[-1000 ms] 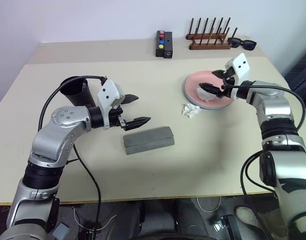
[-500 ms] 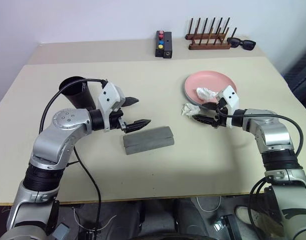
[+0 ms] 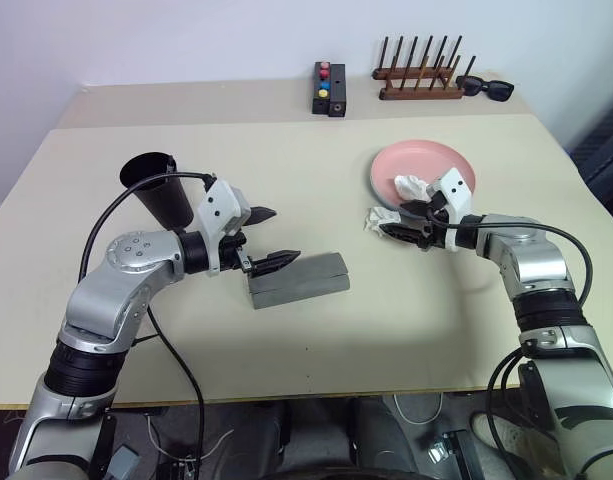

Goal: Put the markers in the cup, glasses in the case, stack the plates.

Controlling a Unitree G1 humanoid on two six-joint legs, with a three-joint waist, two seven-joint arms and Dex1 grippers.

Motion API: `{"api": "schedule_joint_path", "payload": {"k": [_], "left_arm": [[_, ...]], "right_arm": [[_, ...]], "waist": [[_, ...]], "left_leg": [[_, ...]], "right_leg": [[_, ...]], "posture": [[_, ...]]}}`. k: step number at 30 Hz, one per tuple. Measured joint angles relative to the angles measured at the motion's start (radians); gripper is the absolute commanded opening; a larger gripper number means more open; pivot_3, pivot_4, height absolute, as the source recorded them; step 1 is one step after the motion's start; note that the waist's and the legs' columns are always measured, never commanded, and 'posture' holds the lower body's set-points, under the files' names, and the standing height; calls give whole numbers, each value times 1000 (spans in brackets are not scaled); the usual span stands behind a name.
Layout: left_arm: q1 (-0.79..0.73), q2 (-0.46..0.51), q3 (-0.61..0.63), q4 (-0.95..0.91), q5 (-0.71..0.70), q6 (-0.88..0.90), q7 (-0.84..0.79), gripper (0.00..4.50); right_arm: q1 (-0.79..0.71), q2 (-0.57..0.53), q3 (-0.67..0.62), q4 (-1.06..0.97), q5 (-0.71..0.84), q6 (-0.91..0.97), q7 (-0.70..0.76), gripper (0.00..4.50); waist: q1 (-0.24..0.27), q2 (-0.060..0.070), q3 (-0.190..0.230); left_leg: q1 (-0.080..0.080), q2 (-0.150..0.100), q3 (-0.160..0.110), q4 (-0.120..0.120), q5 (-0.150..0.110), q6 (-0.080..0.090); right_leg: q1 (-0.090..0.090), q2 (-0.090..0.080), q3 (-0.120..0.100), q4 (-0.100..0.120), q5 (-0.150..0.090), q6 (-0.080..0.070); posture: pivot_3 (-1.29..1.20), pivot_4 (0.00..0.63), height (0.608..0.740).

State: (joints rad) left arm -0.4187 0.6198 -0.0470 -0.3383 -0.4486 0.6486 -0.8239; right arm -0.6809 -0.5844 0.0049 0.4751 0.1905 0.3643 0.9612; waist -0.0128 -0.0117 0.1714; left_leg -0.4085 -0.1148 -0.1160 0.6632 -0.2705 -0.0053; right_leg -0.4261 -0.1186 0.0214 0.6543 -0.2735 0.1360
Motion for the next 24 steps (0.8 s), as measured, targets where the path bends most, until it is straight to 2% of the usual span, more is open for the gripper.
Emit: {"api": "schedule_joint_path", "payload": {"k": [24], "left_arm": [[15,0,0,0,0,-4,14,4500]], "right_arm": [[66,-22,-1,-111,20,49,16,3763]], "waist": [[0,0,0]], "left_leg": [[0,0,0,0,0,0]], "right_leg": [[0,0,0,0,0,0]], "posture": [[0,150,740]]}}
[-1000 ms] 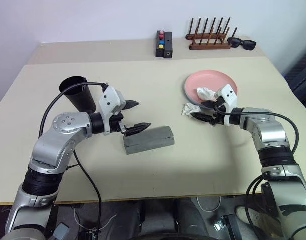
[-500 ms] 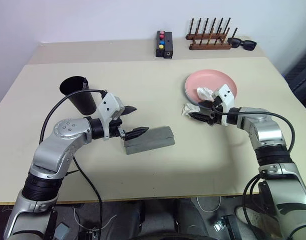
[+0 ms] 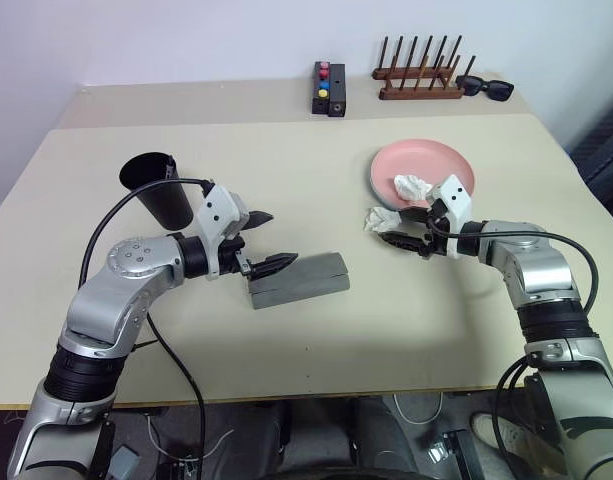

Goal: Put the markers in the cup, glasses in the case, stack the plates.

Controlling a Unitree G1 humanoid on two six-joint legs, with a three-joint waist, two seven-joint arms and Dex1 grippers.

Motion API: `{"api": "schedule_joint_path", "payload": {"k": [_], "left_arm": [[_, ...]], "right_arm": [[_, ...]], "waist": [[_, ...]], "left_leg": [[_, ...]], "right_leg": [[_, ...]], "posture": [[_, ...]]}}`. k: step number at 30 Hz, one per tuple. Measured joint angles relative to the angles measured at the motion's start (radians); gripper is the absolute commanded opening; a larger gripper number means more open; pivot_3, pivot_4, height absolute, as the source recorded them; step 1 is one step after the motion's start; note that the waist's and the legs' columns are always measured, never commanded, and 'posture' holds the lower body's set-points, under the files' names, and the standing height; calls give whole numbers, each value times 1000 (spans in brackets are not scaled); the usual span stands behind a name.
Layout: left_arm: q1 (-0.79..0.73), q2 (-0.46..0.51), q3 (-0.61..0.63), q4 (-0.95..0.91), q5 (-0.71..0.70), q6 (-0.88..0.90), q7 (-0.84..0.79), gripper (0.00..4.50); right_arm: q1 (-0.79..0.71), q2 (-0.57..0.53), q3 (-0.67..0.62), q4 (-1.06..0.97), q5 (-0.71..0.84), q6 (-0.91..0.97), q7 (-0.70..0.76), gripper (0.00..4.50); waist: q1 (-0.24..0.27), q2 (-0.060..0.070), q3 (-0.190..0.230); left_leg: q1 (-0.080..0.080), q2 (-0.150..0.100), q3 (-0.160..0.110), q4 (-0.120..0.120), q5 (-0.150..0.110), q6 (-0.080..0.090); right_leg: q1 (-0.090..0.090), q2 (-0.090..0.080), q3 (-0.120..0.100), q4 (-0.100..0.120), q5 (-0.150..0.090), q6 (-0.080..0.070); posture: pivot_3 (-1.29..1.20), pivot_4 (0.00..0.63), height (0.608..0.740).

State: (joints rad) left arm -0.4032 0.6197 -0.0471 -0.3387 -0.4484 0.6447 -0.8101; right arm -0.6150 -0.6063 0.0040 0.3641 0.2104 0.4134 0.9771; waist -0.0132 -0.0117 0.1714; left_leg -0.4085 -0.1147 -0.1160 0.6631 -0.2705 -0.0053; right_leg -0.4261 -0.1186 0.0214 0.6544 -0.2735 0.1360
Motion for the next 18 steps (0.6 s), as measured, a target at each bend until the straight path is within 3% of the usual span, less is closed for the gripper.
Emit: {"api": "schedule_joint_path", "payload": {"k": [4,6,8,12,13,18], "left_arm": [[0,0,0,0,0,0,-3,4500],[0,0,0,0,0,0,-3,4500],[0,0,0,0,0,0,-2,4500],[0,0,0,-1,0,0,1,4500],[0,0,0,-1,0,0,3,4500],[1,1,0,-11,0,0,6,4500]], "right_arm": [[0,0,1,24,-1,-8,0,3763],[0,2,1,37,-2,-13,-4,3244],[-4,9,1,55,-2,-18,-10,2401],[-23,23,1,77,-3,-26,-20,304],[-29,24,1,78,-3,-28,-20,15],[-37,30,2,84,-3,-36,-20,15]], "waist": [[0,0,0],[0,0,0],[0,0,0],[0,0,0],[0,0,0],[0,0,0]], "left_leg": [[0,0,0,0,0,0],[0,0,0,0,0,0],[0,0,0,0,0,0],[0,0,0,0,0,0],[0,0,0,0,0,0],[0,0,0,0,0,0]], "right_leg": [[0,0,0,0,0,0],[0,0,0,0,0,0],[0,0,0,0,0,0],[0,0,0,0,0,0],[0,0,0,0,0,0],[0,0,0,0,0,0]], "posture": [[0,150,740],[0,150,740],[0,150,740],[0,150,740],[0,150,740],[0,150,740]]}}
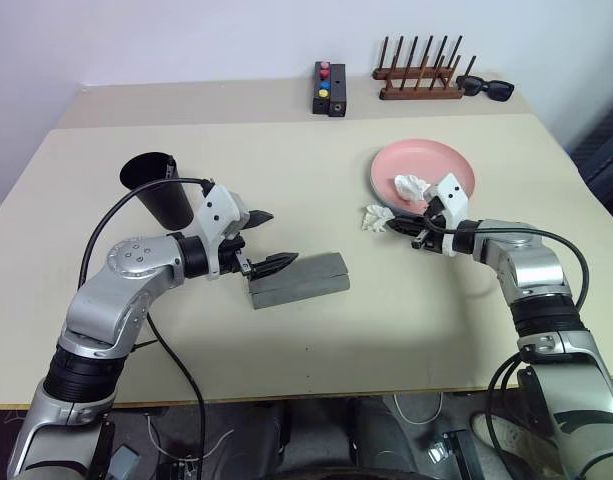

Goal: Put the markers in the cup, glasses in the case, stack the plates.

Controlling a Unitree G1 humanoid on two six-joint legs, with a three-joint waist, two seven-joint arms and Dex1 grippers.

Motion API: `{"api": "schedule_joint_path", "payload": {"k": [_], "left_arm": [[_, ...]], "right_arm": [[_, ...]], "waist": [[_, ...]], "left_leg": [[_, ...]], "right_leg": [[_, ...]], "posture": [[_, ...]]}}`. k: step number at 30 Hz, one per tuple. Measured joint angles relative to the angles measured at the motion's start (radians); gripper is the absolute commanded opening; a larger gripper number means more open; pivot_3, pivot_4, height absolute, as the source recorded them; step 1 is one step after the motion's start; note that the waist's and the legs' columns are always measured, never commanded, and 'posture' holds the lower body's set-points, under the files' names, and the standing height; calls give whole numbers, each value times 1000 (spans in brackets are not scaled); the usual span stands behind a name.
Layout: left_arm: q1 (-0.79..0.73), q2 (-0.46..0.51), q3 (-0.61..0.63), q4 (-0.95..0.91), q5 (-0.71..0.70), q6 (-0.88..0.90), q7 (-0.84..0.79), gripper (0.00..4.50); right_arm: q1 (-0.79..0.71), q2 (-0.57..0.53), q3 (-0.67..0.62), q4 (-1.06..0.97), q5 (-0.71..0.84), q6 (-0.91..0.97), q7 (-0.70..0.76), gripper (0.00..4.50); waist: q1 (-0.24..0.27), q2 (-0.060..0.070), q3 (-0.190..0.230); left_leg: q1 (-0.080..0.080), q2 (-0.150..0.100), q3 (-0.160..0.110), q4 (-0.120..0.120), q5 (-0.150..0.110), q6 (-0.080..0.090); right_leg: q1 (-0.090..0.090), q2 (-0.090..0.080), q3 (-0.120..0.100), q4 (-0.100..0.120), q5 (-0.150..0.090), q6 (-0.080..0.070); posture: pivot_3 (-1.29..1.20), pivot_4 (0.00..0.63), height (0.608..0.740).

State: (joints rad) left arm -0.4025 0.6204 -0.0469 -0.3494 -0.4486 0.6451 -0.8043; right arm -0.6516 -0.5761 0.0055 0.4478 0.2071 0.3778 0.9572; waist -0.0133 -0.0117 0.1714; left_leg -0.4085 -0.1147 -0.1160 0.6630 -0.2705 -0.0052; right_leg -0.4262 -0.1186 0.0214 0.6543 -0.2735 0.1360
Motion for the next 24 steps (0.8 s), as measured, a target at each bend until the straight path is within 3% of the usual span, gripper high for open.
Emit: {"api": "schedule_joint_path", "payload": {"k": [15,20,24], "left_arm": [[5,0,0,-6,0,0,0,4500],[5,-5,-5,-5,0,0,-1,4500],[5,-5,-6,-5,0,0,-1,4500]], "right_arm": [[-9,-14,-37,-93,47,31,12,15],[-132,-33,-77,10,47,-4,-21,15],[-220,-33,-86,212,-7,-118,-79,15]], "waist": [[1,0,0],[-1,0,0],[1,0,0]], "left_leg": [[0,0,0,0,0,0],[0,0,0,-1,0,0],[0,0,0,0,0,0]], "right_leg": [[0,0,0,0,0,0],[0,0,0,0,0,0],[0,0,0,-1,0,0]], "posture": [[0,150,740],[0,150,740],[0,150,740]]}}
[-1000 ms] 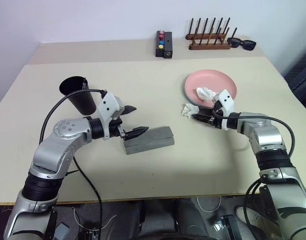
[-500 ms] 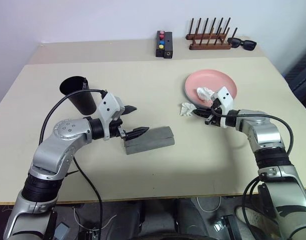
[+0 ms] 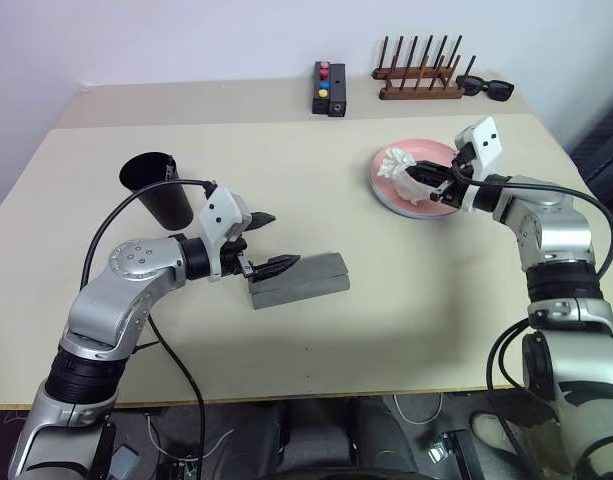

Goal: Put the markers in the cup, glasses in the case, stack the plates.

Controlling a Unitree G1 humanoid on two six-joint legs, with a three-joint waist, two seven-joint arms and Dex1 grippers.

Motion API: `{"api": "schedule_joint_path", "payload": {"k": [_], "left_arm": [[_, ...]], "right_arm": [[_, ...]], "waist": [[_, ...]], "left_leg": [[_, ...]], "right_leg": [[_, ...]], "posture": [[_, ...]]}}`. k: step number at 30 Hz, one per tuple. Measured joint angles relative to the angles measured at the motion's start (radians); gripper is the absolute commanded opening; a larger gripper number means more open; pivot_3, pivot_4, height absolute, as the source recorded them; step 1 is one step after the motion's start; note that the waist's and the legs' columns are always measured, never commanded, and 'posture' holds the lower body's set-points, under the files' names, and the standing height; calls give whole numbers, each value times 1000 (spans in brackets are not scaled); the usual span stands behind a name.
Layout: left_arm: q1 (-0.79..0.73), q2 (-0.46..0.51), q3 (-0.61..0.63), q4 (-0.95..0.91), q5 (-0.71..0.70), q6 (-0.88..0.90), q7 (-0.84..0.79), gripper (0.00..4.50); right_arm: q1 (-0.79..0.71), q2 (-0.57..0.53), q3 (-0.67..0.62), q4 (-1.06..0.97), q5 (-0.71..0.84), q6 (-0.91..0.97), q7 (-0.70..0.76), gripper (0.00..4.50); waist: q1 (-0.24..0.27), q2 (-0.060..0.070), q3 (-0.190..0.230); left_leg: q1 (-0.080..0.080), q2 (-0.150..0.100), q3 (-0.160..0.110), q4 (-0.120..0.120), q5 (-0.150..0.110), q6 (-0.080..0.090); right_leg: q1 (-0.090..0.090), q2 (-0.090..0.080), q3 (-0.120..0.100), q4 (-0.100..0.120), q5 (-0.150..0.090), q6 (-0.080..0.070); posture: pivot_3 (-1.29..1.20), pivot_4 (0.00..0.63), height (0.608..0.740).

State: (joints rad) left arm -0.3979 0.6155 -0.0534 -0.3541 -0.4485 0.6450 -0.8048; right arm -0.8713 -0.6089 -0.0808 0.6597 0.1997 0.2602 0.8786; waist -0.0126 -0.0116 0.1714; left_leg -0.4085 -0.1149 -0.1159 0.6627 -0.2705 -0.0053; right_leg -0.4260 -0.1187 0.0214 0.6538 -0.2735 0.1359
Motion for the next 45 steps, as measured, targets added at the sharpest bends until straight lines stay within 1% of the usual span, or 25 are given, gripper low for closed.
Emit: {"api": "schedule_joint_path", "payload": {"k": [5,8,11,12,18,19,27,31,33,35,38,42,45], "left_arm": [[0,0,0,-1,0,0,1,4500],[1,1,1,-1,0,1,2,4500],[2,1,2,-2,-1,1,5,4500],[3,1,2,-3,-1,2,7,4500],[14,3,6,-14,-2,6,16,4500],[16,4,8,-15,-2,6,17,4500],[22,3,9,-14,2,3,34,4500],[18,-25,26,-1,5,-9,74,4500],[20,-64,54,13,24,-69,115,4500],[24,-79,72,25,36,-112,137,4500],[76,-54,112,17,-15,-103,97,4500],[159,-34,192,-38,-110,-85,50,4500],[241,-16,255,-78,-131,-94,42,4500]], "right_arm": [[-92,0,0,254,-61,-130,-53,15],[-144,1,0,365,-81,-190,-67,15],[-179,1,0,446,-103,-232,-80,844],[-184,1,0,465,-108,-240,-80,1277],[-195,1,-1,522,-123,-265,-86,4376],[-196,1,-1,523,-126,-266,-86,4450],[-196,1,-6,517,-137,-283,-73,4450],[-175,-2,-16,425,-117,-309,-18,4450],[-104,-8,-22,278,-83,-286,53,4450],[-39,-10,-22,162,-51,-240,108,4450],[106,-52,-22,-82,13,-104,178,4450],[259,-130,-44,-349,90,61,212,4450],[346,-186,-91,-476,134,145,208,4450]], "waist": [[-5,0,0],[-7,0,0],[-7,0,0],[-6,0,0],[-8,0,0],[-8,0,0],[-7,0,0],[-7,0,0],[-2,0,0],[-1,0,0],[0,1,0],[0,1,0],[2,1,0]], "left_leg": [[0,0,0,-1,0,0],[0,0,0,-1,0,0],[0,0,0,-1,0,0],[0,0,0,-1,0,0],[0,0,0,-1,0,0],[0,0,0,-1,0,0],[0,0,0,-1,0,0],[0,0,0,-1,0,0],[0,0,0,-1,0,0],[0,0,0,0,0,0],[0,0,0,-1,0,0],[0,1,0,0,0,0],[0,1,0,0,0,0]], "right_leg": [[0,0,0,0,0,0],[0,0,0,0,0,0],[0,0,0,0,0,0],[0,0,0,0,0,0],[0,0,0,0,0,0],[0,0,0,0,0,0],[0,0,0,0,0,0],[0,0,0,0,0,0],[0,0,0,-1,0,0],[0,0,0,-1,0,0],[0,0,0,-1,0,0],[0,0,0,0,0,0],[0,0,0,0,0,0]], "posture": [[0,150,740],[0,150,740],[0,150,740],[0,150,740],[0,150,740],[0,150,740],[0,150,740],[0,150,740],[0,150,740],[0,150,740],[0,150,740],[0,150,740],[0,150,740]]}}
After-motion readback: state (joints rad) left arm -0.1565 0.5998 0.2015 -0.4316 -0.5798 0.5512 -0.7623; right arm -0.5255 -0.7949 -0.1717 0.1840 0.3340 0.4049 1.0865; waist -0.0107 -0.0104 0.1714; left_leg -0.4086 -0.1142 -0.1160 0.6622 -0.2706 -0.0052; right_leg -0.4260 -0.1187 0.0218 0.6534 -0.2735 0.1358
